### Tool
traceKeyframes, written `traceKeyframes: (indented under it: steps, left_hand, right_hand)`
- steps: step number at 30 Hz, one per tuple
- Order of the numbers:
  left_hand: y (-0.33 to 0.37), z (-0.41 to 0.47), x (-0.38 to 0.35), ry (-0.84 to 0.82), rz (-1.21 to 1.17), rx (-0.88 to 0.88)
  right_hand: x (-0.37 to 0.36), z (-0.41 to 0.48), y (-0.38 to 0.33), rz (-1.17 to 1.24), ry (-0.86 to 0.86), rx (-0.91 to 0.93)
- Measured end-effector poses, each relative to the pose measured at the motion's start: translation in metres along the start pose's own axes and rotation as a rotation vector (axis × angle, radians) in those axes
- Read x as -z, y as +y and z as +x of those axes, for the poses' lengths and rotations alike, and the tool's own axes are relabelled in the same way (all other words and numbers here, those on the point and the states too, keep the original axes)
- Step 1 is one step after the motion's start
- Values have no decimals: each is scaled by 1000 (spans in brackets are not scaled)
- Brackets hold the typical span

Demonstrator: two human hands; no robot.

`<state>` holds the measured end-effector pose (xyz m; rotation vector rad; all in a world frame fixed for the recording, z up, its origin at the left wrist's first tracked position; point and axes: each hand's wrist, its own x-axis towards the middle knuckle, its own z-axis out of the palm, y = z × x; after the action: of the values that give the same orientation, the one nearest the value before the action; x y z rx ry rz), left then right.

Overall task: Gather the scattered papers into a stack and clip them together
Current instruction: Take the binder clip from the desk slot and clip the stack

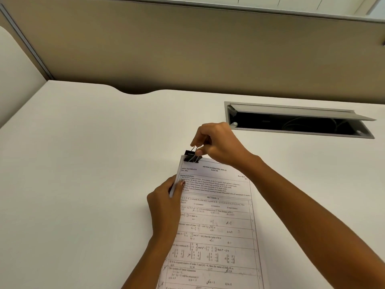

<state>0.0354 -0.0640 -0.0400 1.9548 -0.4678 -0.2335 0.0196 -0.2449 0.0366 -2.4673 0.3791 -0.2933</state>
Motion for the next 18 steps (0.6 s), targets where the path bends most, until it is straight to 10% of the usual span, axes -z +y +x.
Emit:
traceKeyframes:
  steps: [13, 18]
  left_hand:
    - [-6, 2, -1, 36, -45, 12]
    - [-9, 4, 0, 25, -86, 8]
  right_hand:
    - [9, 7, 5, 99, -263, -43]
    - [-1, -25, 14, 175, 98, -92]
